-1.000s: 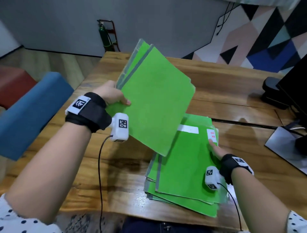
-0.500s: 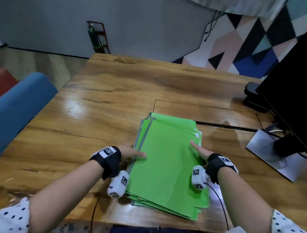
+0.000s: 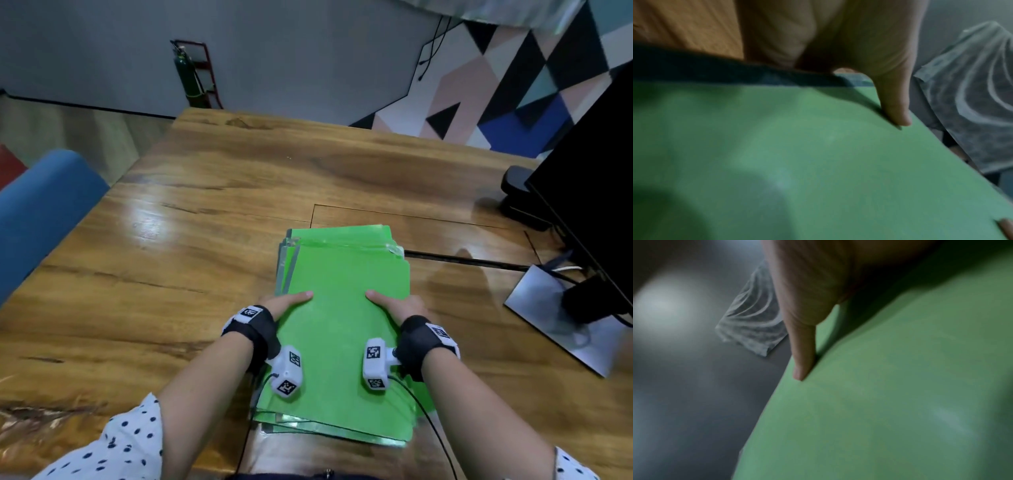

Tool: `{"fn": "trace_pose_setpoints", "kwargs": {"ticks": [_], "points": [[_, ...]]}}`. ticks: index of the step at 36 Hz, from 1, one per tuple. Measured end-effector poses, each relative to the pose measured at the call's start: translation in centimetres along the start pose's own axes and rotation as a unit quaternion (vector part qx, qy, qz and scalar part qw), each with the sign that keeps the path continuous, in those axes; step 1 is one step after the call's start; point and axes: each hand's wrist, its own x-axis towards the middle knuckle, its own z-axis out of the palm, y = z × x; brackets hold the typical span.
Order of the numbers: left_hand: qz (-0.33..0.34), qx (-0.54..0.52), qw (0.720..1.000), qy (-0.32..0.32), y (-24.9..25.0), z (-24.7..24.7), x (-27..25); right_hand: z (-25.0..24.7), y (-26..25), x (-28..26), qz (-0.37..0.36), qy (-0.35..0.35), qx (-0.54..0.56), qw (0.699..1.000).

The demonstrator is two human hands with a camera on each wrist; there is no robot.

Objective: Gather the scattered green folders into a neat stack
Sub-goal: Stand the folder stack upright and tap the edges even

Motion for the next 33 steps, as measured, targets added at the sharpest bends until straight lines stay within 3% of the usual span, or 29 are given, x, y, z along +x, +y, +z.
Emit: {"fn": "trace_pose_setpoints", "kwargs": {"ticks": [8,11,15,21,25,33], "points": [[0.089,-0.095,0.991,-0.001,-0.7,-2.1,0.3,0.9,-3.3,-1.9,-0.142,0.05,-0.036,0.988],[0.113,-0.122,0.985,0.042,-0.5,-2.9,0.3,1.0,-4.4,-2.1,-0.186,0.049,-0.028,0.981],[0.173,-0.168,0.958,0.156,1.6,-4.1,-0.8,-0.5,-6.6,-3.1,-0.257,0.066,0.039,0.963],[0.323,-0.178,0.912,0.18,6.0,-6.1,-3.3,-3.7,-9.8,-4.2,-0.355,0.007,0.186,0.916],[0.401,-0.155,0.885,0.176,6.3,-7.1,-3.1,-4.5,-9.8,-4.7,-0.368,-0.018,0.24,0.898],[0.376,-0.102,0.912,0.131,3.9,-6.9,-2.2,-2.8,-6.1,-4.2,-0.312,-0.101,0.279,0.902]]}}
